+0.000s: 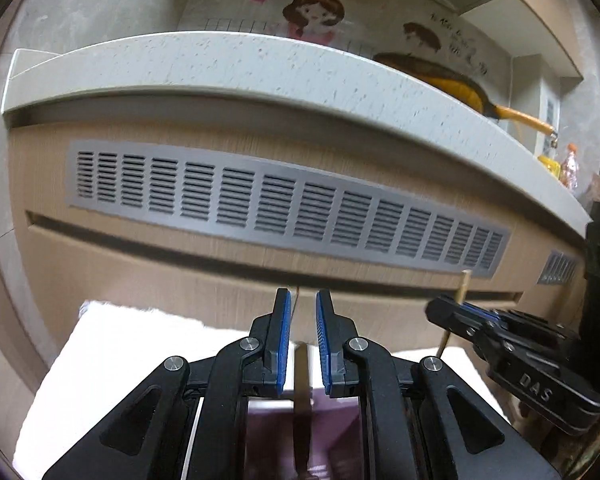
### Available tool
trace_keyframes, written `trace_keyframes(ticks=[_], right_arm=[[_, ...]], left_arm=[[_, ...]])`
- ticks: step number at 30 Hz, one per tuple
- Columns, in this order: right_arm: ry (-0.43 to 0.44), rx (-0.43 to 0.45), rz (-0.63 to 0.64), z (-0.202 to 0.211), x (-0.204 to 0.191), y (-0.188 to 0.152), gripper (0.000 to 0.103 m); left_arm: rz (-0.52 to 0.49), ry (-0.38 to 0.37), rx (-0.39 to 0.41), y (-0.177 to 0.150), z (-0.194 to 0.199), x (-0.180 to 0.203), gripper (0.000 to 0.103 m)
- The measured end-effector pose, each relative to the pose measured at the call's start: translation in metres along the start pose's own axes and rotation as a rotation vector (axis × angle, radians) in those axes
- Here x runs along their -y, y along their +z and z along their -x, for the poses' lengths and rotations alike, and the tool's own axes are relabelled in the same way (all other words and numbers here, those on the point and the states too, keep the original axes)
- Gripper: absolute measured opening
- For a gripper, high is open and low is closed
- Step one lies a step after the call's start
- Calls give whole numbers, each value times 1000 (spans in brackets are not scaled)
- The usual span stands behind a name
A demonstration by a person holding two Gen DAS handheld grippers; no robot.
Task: Organize utensils
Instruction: 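Lower the knife into the holder and open the left gripper while the right releases the chopstick inside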
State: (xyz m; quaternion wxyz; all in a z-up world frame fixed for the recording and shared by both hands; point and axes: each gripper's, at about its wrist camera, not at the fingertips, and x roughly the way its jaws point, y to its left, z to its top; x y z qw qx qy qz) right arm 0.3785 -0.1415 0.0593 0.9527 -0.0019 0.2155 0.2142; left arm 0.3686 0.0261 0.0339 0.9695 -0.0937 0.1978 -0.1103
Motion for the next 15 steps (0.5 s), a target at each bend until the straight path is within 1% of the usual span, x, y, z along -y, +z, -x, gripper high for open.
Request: trace_keyframes(ticks=[1,2,3,4,6,9,10,11,12,14,15], right_arm=[[-1,-14,-1,0,0,-5,6],[-3,-23,-3,2,-1,-10,6],[-3,-37,-5,6,-2,-13,6],[-5,-46,-6,8,-3,-16,6],[-14,-61,-9,15,-6,-19,6],[-24,-81,-4,25,-11,-21,7],[-31,-87,-2,29,-13,-23,10],[-38,-93,0,33,-14,-23,17],[-47,-102,2,37,-16,-26,21],[-61,-107,6,45,-18,-30,35],[-68,-108,12,50,-20,-34,37]], left_arm=[[-3,8,-6,-1,2,0,14],[-7,20,-19,-3,5,2,17],[-10,25,-31,-4,7,3,24],[-11,29,-51,-7,9,4,28],[-10,33,-73,-10,14,6,43],[-3,46,-79,-12,26,5,53],[3,50,-81,-13,32,3,55],[13,56,-83,-15,39,1,61],[18,62,-86,-16,45,-3,65],[28,78,-99,-20,53,-7,68],[35,90,-111,-24,58,-11,69]])
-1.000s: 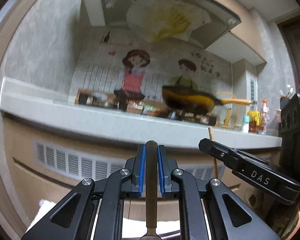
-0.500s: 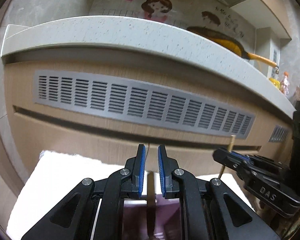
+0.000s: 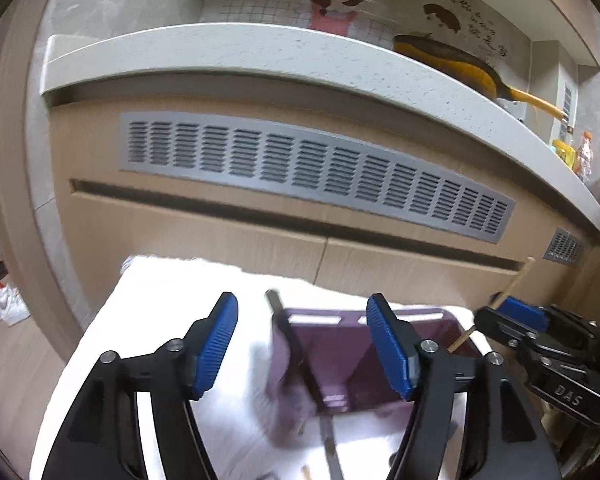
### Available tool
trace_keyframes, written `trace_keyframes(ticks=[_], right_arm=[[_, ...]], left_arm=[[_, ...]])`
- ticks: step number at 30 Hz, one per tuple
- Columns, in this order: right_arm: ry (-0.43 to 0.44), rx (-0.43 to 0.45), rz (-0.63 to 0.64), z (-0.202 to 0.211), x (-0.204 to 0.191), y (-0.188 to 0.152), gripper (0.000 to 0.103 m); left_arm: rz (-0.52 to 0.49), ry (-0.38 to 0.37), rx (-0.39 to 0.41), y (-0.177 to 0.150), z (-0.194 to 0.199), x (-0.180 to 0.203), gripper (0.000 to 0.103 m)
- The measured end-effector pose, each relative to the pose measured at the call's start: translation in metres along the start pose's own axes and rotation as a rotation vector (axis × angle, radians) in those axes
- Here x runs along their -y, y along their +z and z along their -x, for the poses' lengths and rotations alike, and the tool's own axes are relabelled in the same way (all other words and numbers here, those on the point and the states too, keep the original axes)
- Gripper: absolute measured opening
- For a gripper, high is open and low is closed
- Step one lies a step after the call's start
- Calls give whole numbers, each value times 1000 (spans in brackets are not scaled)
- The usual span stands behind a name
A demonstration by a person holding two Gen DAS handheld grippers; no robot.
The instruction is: Organize utensils
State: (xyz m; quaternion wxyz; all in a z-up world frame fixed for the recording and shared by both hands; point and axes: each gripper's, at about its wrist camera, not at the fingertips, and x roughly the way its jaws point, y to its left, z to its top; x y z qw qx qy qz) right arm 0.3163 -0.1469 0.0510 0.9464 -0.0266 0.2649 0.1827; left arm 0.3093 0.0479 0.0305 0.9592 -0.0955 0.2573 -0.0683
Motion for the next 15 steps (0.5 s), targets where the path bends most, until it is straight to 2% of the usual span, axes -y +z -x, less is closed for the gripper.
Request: trace_keyframes(ticks=[3,7,9,11,15], right_arm=[[-18,-15,30,11,-6,-13,43],[-21,-62,72,15,-18,-34,61],[-21,-106,90,12,-26,-48,66],[-8,-162,103,6,-33,-59,75],[49,-290,85,-16,-52,-80,76]], left_arm=[[34,30,-41,-11,4,-14,72],[94,45,-137,-32,3,-34,72],[120,37,-188,-43,4,-43,74],[124,48,-214,-50,6,-47,74],[140,63,-233,-66,18,-57,75]])
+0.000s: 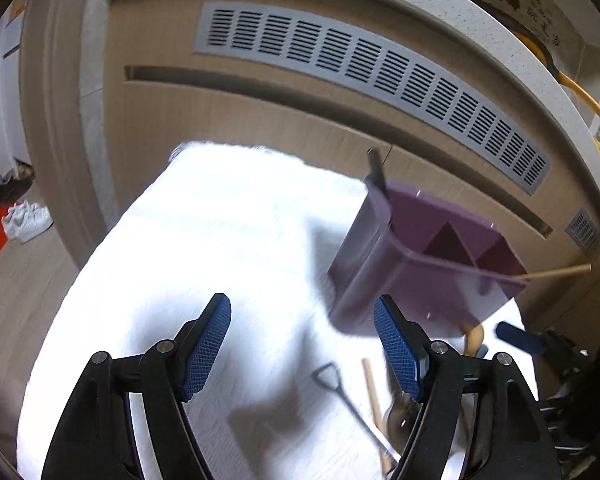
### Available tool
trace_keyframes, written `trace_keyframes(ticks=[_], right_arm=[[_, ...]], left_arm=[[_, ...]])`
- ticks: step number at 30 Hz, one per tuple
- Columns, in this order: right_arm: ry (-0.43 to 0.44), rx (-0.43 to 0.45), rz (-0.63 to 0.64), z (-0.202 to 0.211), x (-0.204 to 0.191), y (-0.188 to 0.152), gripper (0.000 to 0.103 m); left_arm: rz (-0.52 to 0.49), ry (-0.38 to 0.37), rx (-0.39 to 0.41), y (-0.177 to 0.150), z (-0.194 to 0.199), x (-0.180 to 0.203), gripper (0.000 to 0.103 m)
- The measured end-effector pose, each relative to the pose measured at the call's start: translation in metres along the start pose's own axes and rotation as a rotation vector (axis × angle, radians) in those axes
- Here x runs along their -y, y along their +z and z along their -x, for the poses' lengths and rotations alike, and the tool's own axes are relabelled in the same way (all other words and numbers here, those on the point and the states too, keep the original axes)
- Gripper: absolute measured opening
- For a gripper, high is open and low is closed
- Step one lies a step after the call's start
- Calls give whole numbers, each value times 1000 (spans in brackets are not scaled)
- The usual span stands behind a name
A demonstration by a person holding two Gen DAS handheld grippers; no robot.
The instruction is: Organize utensils
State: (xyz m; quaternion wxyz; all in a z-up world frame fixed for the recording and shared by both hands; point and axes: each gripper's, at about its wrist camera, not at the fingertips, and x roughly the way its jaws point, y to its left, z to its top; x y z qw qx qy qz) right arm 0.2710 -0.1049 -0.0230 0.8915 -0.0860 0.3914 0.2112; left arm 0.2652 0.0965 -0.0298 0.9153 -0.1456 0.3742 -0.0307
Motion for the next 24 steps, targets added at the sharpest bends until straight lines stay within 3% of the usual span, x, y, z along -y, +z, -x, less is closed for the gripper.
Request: trace_keyframes(ticks=[4,9,13,20,24], right_arm=[[19,-81,-11,-25,-24,-3,46],[12,-164,-33,-60,-44,-6,38],[-4,-185,-8,-67,-51,-15,16],[102,-214,-9,-32,-56,-42,12],[151,-199,-4,-5,-59,-62,12]], left_arm=[[-15,23,-25,-15,6,-9,75],[-32,23,-37,-26,12,-18,75],[-50,14,-54,-34,16,-18,75],[-87,-25,-103,-48,16,-5,75],[-92,-87,-152,-55,15,9,75]])
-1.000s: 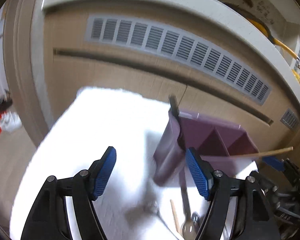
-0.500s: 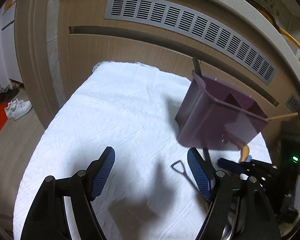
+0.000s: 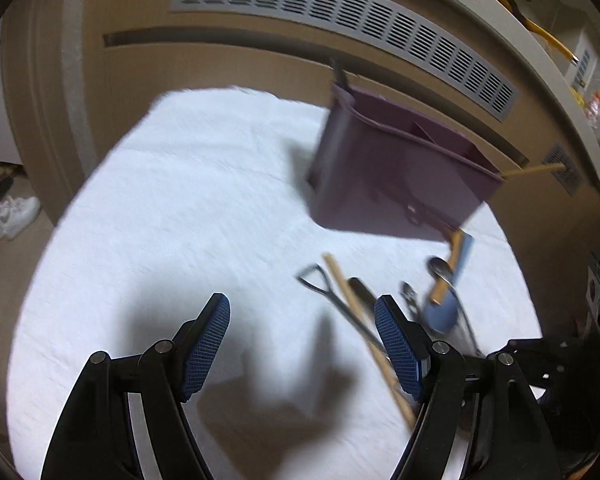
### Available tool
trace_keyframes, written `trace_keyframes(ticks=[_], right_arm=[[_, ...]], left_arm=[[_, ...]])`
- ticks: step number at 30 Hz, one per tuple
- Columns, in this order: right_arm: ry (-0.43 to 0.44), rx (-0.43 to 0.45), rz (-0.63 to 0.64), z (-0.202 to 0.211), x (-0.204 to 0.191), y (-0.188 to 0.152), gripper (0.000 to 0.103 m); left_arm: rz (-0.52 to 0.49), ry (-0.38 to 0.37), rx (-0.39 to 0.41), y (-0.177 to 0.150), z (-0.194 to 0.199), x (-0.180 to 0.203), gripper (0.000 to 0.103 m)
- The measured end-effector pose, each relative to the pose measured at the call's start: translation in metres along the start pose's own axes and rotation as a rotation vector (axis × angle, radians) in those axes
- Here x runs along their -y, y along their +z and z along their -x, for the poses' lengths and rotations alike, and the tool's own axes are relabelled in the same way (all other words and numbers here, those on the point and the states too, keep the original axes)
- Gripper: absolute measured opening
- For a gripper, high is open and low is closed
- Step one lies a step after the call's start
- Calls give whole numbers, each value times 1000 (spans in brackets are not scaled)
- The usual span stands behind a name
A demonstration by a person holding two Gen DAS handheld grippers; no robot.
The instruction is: Organize utensils
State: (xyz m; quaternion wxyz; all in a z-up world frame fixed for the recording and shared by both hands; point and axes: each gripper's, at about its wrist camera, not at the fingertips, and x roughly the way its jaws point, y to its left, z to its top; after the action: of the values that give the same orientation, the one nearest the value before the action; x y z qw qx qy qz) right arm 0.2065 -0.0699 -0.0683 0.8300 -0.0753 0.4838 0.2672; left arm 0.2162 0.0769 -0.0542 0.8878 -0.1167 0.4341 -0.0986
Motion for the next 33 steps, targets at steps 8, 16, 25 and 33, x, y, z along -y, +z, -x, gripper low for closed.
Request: trace_keyframes(ticks=[8,16,25,33], right_arm=[[-107,129,25,53,12,-34,54],[-321,235,-29,72,61,-43,88],[-435,304,-162,87,109,-40,87],[-197,177,-61,37,95,8,30]], left_arm=[[-27,-177,-159,-11,-17,49,53],[-138,-106,-169,3,-46,98,51],[-295,-94,-145,21,-71,130,51],[-150,190,7,9,-15,55,55]])
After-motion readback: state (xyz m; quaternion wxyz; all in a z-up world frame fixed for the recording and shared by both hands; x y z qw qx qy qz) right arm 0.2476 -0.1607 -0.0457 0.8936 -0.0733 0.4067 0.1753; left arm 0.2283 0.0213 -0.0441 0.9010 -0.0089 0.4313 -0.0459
